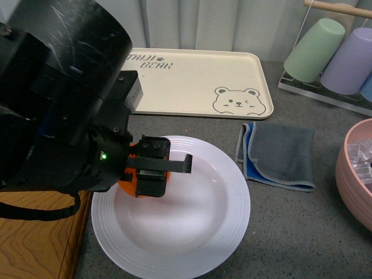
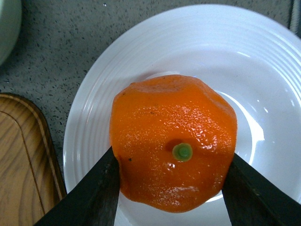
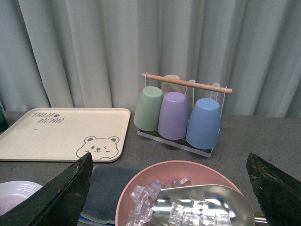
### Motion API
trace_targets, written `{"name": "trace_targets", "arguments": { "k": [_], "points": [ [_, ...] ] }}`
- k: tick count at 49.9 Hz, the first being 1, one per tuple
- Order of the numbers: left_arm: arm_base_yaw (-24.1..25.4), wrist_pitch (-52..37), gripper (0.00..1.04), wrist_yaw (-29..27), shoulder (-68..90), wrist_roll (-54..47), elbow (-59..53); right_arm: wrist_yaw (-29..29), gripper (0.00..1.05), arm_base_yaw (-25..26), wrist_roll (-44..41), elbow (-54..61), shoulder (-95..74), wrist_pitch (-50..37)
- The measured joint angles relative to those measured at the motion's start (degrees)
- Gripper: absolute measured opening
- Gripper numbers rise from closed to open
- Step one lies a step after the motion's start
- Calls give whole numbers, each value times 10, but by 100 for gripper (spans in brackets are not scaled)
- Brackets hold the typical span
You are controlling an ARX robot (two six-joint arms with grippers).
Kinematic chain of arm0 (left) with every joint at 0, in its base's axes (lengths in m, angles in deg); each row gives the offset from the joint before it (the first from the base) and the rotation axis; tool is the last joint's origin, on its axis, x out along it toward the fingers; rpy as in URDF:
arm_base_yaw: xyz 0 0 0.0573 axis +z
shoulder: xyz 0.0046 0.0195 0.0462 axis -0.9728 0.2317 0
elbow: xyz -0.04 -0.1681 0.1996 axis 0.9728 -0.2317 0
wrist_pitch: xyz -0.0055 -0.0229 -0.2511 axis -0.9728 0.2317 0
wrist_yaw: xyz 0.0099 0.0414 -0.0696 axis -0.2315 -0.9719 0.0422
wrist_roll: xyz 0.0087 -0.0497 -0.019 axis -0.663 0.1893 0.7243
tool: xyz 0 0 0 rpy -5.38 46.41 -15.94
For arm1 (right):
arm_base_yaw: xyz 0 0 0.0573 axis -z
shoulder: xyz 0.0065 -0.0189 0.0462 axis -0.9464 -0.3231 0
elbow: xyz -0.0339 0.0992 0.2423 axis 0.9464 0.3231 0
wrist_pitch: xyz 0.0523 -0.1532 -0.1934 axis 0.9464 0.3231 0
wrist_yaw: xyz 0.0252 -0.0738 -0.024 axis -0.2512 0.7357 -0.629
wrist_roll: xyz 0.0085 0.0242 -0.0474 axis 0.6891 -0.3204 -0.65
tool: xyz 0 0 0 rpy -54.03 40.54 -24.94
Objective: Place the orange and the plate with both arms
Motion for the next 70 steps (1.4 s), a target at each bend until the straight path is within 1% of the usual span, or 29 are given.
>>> {"name": "trace_targets", "arguments": {
  "k": [16,21,32,39,40,41,43,44,45,46,47,48,50,52,55,56,59,60,61,62,63,66,68,70],
  "points": [
    [-13,-4,52,-15,59,-11,25,0,95,0,0,0,0,0],
    [-9,-2,70,-23,58,-16,25,0,95,0,0,0,0,0],
    [0,5,100,-25,14,-15,3,0,95,0,0,0,0,0],
    [9,3,98,-32,-63,-4,-26,0,95,0,0,0,0,0],
    [10,-5,98,-40,-76,-9,-34,0,95,0,0,0,0,0],
    [10,-24,97,-50,-78,-12,-41,0,95,0,0,0,0,0],
    [12,-147,89,-113,-91,-45,-85,0,95,0,0,0,0,0],
    [14,-181,88,-127,-93,-52,-97,0,95,0,0,0,0,0],
    [20,-274,83,-158,-100,-85,-137,-1,95,0,0,0,0,0],
    [31,-369,77,-166,-108,-110,-180,-1,95,0,0,0,0,0],
    [39,-429,74,-167,-115,-123,-206,0,95,0,0,0,0,0],
    [42,-455,72,-167,-117,-126,-217,0,95,0,0,0,0,0],
    [59,-541,65,-165,-137,-143,-250,1,95,0,0,0,0,0],
    [70,-581,59,-160,-158,-153,-265,0,95,0,0,0,0,0],
    [89,-578,48,-141,-216,-165,-282,0,95,0,0,0,0,0],
    [91,-576,47,-137,-225,-165,-285,0,95,0,0,0,0,0],
    [108,-562,36,-118,-273,-173,-307,0,95,0,0,0,0,0],
    [116,-556,30,-111,-291,-175,-317,0,95,0,0,0,0,0],
    [121,-550,27,-104,-301,-176,-324,0,95,0,0,0,0,0],
    [130,-543,22,-98,-316,-177,-332,0,95,0,0,0,0,0],
    [132,-539,20,-94,-320,-177,-336,0,95,0,0,0,0,0],
    [147,-522,9,-81,-349,-178,-351,0,95,0,0,0,0,0],
    [154,-513,4,-73,-365,-179,-358,0,95,0,0,0,0,0],
    [163,-500,4,-65,-386,-181,-366,0,95,0,0,0,0,0]
  ]
}}
